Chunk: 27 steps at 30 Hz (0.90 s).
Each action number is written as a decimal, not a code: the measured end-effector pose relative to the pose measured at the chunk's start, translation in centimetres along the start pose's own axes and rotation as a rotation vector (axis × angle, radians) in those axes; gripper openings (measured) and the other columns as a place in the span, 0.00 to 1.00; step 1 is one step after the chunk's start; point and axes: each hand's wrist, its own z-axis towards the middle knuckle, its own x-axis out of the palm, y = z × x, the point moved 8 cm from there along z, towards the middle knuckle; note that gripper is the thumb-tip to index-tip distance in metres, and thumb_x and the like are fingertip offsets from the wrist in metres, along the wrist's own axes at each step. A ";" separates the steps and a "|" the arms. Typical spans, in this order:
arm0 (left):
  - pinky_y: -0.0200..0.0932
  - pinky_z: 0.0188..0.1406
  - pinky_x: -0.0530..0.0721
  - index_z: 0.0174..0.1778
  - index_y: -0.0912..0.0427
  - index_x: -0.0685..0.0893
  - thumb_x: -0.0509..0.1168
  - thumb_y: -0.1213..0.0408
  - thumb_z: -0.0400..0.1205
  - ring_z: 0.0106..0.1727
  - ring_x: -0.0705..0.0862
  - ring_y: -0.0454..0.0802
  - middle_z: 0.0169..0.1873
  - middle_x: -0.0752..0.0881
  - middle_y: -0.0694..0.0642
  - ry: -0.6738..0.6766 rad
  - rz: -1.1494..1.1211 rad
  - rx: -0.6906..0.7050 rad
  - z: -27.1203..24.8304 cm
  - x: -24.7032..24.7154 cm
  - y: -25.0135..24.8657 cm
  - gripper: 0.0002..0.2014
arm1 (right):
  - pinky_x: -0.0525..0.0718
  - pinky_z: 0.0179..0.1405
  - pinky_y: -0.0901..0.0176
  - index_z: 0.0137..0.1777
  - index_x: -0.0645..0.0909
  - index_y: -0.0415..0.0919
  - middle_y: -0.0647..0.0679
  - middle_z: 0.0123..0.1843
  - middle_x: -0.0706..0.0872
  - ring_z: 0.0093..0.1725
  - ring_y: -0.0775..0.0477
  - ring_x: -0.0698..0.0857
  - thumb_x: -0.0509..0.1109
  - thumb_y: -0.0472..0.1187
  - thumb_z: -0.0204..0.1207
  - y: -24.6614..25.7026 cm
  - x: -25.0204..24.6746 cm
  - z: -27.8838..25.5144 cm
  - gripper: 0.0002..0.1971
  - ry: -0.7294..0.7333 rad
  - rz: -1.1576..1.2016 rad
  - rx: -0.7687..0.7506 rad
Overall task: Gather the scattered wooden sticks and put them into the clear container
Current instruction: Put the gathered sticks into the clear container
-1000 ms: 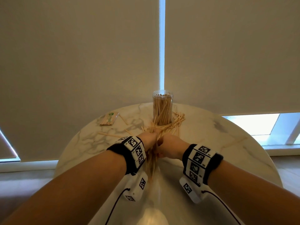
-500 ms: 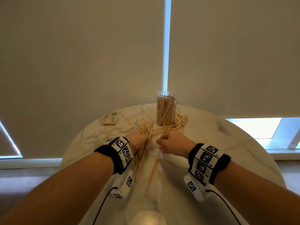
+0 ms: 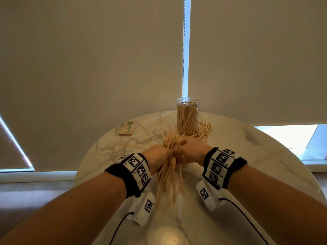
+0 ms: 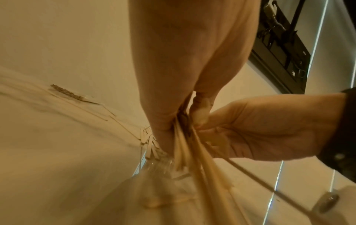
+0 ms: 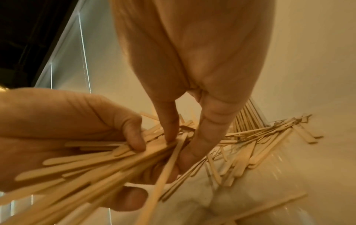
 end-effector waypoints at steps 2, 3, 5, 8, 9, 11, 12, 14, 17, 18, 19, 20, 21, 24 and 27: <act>0.72 0.54 0.86 0.53 0.76 0.85 0.60 0.77 0.69 0.48 0.90 0.71 0.47 0.88 0.76 0.014 0.008 -0.039 -0.1 -0.3 0.2 0.18 | 0.86 0.62 0.37 0.51 0.87 0.34 0.29 0.57 0.89 0.58 0.31 0.89 0.74 0.29 0.75 -0.2 -0.9 0.4 0.06 -0.097 -0.001 -0.018; 0.69 0.53 0.87 0.54 0.76 0.85 0.60 0.76 0.72 0.46 0.91 0.68 0.46 0.89 0.74 0.012 0.028 -0.049 0.0 -0.5 0.4 0.17 | 0.89 0.56 0.37 0.48 0.87 0.34 0.32 0.52 0.91 0.54 0.32 0.91 0.75 0.29 0.73 -0.5 -1.4 0.4 0.05 -0.138 0.020 0.002; 0.55 0.41 0.89 0.46 0.73 0.85 0.57 0.78 0.77 0.33 0.88 0.61 0.35 0.87 0.68 -0.028 0.061 -0.054 -0.1 -1.2 0.6 0.11 | 0.93 0.48 0.43 0.42 0.84 0.38 0.38 0.41 0.91 0.45 0.37 0.93 0.78 0.29 0.71 -1.4 -2.2 0.9 0.06 -0.183 0.047 0.061; 0.48 0.34 0.79 0.31 0.68 0.80 0.57 0.76 0.76 0.27 0.77 0.58 0.21 0.80 0.61 -0.113 0.161 -0.053 0.0 -2.7 0.7 0.10 | 0.91 0.47 0.56 0.34 0.76 0.45 0.46 0.40 0.86 0.48 0.41 0.91 0.77 0.31 0.74 -1.8 -3.0 0.3 0.15 -0.168 -0.058 0.062; 0.49 0.37 0.79 0.31 0.67 0.79 0.58 0.74 0.77 0.27 0.76 0.57 0.19 0.80 0.59 -0.134 0.211 -0.047 0.2 -3.2 0.6 0.09 | 0.88 0.56 0.52 0.32 0.71 0.49 0.44 0.45 0.84 0.56 0.36 0.89 0.75 0.32 0.77 -1.9 -2.8 0.3 0.19 -0.125 -0.107 0.066; 0.48 0.38 0.78 0.38 0.68 0.79 0.57 0.72 0.80 0.27 0.76 0.55 0.22 0.80 0.59 -0.165 0.230 -0.040 -0.1 -3.9 0.3 0.08 | 0.84 0.65 0.44 0.32 0.68 0.52 0.42 0.50 0.80 0.63 0.32 0.86 0.71 0.34 0.80 -2.3 -3.3 0.1 0.20 -0.105 -0.158 0.078; 0.46 0.37 0.77 0.42 0.68 0.79 0.57 0.71 0.81 0.27 0.76 0.55 0.25 0.80 0.59 -0.180 0.224 -0.038 -0.3 -4.2 0.2 0.07 | 0.86 0.62 0.43 0.33 0.71 0.50 0.42 0.48 0.81 0.57 0.34 0.88 0.71 0.36 0.80 -2.5 -3.8 0.0 0.17 -0.128 -0.150 0.092; 0.44 0.35 0.75 0.46 0.68 0.78 0.57 0.70 0.81 0.28 0.75 0.54 0.28 0.79 0.60 -0.180 0.247 -0.035 -0.5 -4.5 -0.1 0.06 | 0.91 0.52 0.45 0.39 0.80 0.41 0.41 0.42 0.85 0.42 0.43 0.88 0.73 0.42 0.79 -2.7 -4.8 -0.1 0.09 -0.211 -0.120 0.095; 0.46 0.34 0.74 0.49 0.68 0.78 0.57 0.71 0.82 0.31 0.75 0.55 0.35 0.78 0.61 -0.145 0.203 0.031 -0.8 -4.1 -0.9 0.06 | 0.89 0.53 0.47 0.63 0.83 0.37 0.38 0.56 0.88 0.48 0.44 0.86 0.73 0.44 0.78 -1.9 -5.9 0.1 0.17 -0.274 -0.292 0.086; 0.46 0.32 0.75 0.50 0.68 0.77 0.57 0.71 0.82 0.32 0.75 0.54 0.37 0.77 0.60 -0.127 0.186 0.056 -1.0 -3.9 -1.2 0.06 | 0.87 0.56 0.48 0.70 0.79 0.41 0.39 0.62 0.86 0.54 0.43 0.85 0.74 0.45 0.77 -1.4 -6.0 0.3 0.22 -0.288 -0.360 0.061; 0.45 0.29 0.74 0.50 0.67 0.77 0.57 0.72 0.82 0.32 0.75 0.53 0.39 0.77 0.60 -0.103 0.177 0.082 -1.1 -3.6 -1.5 0.05 | 0.85 0.59 0.48 0.76 0.73 0.45 0.39 0.68 0.82 0.60 0.41 0.84 0.76 0.44 0.76 -0.9 -6.1 0.5 0.29 -0.302 -0.406 0.031; 0.44 0.27 0.74 0.50 0.65 0.77 0.58 0.72 0.81 0.31 0.75 0.51 0.39 0.76 0.60 -0.077 0.172 0.108 -1.4 -3.2 -1.8 0.05 | 0.84 0.62 0.48 0.80 0.67 0.49 0.38 0.73 0.76 0.64 0.38 0.83 0.77 0.43 0.76 -0.3 -6.2 0.5 0.34 -0.310 -0.434 0.000; 0.44 0.26 0.74 0.51 0.63 0.76 0.58 0.73 0.81 0.30 0.74 0.50 0.40 0.75 0.59 -0.047 0.163 0.131 -1.6 -2.9 -2.0 0.05 | 0.84 0.63 0.47 0.83 0.63 0.52 0.37 0.76 0.71 0.65 0.35 0.82 0.77 0.40 0.75 0.1 -6.2 0.7 0.39 -0.321 -0.471 -0.019; 0.44 0.27 0.74 0.53 0.61 0.76 0.59 0.73 0.80 0.30 0.74 0.49 0.41 0.75 0.59 0.002 0.119 0.160 -2.1 -2.5 -2.3 0.08 | 0.85 0.63 0.49 0.82 0.65 0.52 0.37 0.75 0.67 0.63 0.35 0.82 0.78 0.40 0.75 1.1 -6.1 1.1 0.37 -0.334 -0.604 -0.064; 0.43 0.27 0.74 0.52 0.62 0.76 0.59 0.73 0.80 0.29 0.74 0.49 0.41 0.75 0.59 -0.001 0.115 0.164 -2.5 -2.7 -2.0 0.07 | 0.84 0.63 0.47 0.71 0.77 0.47 0.42 0.68 0.74 0.62 0.39 0.82 0.74 0.47 0.78 1.9 -6.1 1.3 0.22 -0.342 -0.640 -0.140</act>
